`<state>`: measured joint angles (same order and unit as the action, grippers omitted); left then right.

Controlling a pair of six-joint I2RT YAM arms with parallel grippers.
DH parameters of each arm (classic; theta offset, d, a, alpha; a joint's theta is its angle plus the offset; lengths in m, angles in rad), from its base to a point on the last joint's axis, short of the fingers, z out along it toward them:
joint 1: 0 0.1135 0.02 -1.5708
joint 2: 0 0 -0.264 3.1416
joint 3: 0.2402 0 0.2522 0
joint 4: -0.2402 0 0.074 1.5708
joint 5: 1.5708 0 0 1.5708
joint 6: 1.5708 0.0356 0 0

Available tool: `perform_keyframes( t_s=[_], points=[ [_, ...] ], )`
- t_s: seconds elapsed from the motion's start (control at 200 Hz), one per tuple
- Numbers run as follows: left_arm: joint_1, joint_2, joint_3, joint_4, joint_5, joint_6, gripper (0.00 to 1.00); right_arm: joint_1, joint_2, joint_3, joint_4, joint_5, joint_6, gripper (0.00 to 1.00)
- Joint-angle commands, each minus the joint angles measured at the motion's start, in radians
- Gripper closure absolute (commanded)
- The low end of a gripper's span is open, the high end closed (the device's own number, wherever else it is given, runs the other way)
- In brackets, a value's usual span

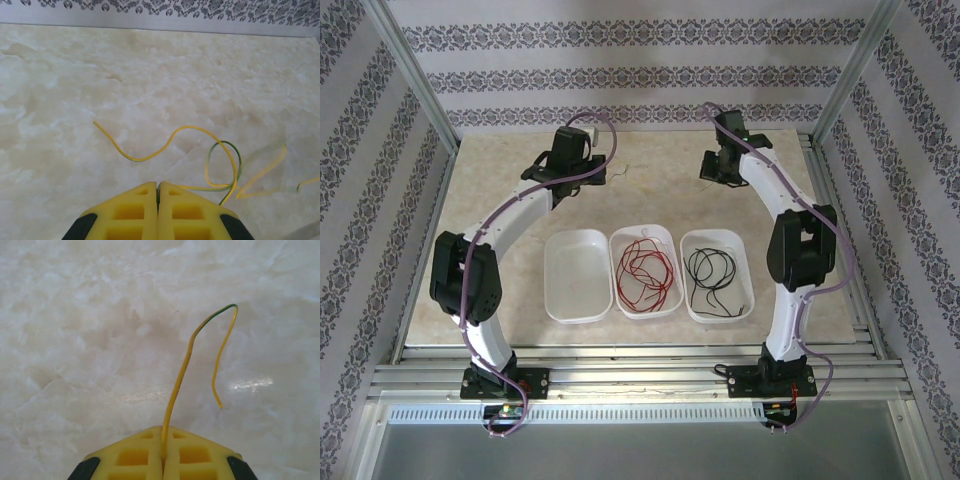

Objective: Untangle the cables

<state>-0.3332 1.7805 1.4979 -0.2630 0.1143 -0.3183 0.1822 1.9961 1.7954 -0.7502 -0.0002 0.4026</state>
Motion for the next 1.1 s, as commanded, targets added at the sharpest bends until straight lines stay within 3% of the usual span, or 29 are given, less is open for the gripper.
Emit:
perform_keyframes(
  t_s=[0.0, 0.405, 0.655, 1.094],
  points=[
    [0.014, -0.046, -0.002, 0.044, -0.037, 0.017, 1.00, -0.012, -0.083, -0.020, 0.002, 0.039, -0.039, 1.00],
    [0.023, -0.078, -0.008, 0.015, -0.111, 0.083, 1.00, -0.018, -0.242, -0.047, -0.024, 0.058, -0.065, 1.00],
    [0.111, -0.122, -0.039, 0.007, -0.175, 0.094, 1.00, -0.036, -0.330, -0.098, -0.029, 0.128, -0.087, 1.00],
    [0.176, -0.260, -0.132, 0.011, -0.146, 0.099, 1.00, -0.050, -0.472, -0.142, -0.029, 0.102, -0.081, 1.00]
  ],
)
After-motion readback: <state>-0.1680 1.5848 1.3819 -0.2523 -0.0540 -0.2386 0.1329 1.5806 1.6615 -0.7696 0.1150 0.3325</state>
